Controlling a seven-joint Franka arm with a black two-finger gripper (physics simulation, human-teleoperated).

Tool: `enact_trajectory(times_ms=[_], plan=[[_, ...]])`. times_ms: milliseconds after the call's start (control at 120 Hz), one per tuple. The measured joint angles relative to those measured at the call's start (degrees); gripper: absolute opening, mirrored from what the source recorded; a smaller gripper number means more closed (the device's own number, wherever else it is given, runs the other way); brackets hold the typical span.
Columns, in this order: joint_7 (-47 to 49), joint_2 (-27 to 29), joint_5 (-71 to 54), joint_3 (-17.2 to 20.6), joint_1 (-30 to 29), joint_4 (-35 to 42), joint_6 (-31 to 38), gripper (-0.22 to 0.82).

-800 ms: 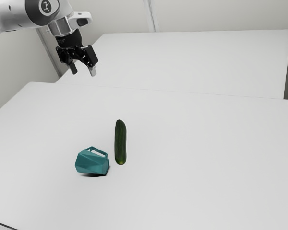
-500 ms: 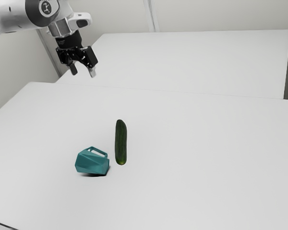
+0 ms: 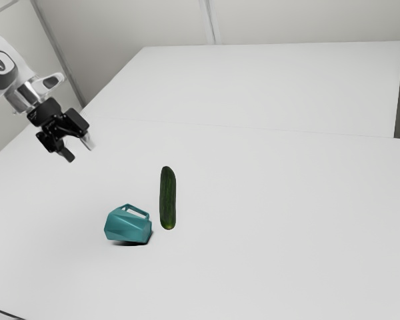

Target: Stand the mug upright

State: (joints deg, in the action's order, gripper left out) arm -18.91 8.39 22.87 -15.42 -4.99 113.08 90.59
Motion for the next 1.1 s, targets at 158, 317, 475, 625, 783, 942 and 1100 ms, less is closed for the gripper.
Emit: enact_trajectory(times_ms=[158,317,475,625,783,942,1100], plan=[[-5.78,0.34,5.09,-3.03,0.19,8.14,4.97,0.60],[-11.73,-0.53,9.81,-6.11,0.21,15.84,10.81,0.60],[-16.91,-3.50,13.91,-6.97,0.16,18.85,14.69,0.60],[-21.65,-6.70,18.35,-7.07,0.15,20.58,16.81,0.60],[-26.20,-9.51,22.35,-6.98,0.09,21.86,17.34,0.60],[-30.29,-11.08,25.18,-6.64,0.08,22.10,16.00,0.60],[-33.54,-12.14,27.30,-6.13,0.41,22.20,14.12,0.60]])
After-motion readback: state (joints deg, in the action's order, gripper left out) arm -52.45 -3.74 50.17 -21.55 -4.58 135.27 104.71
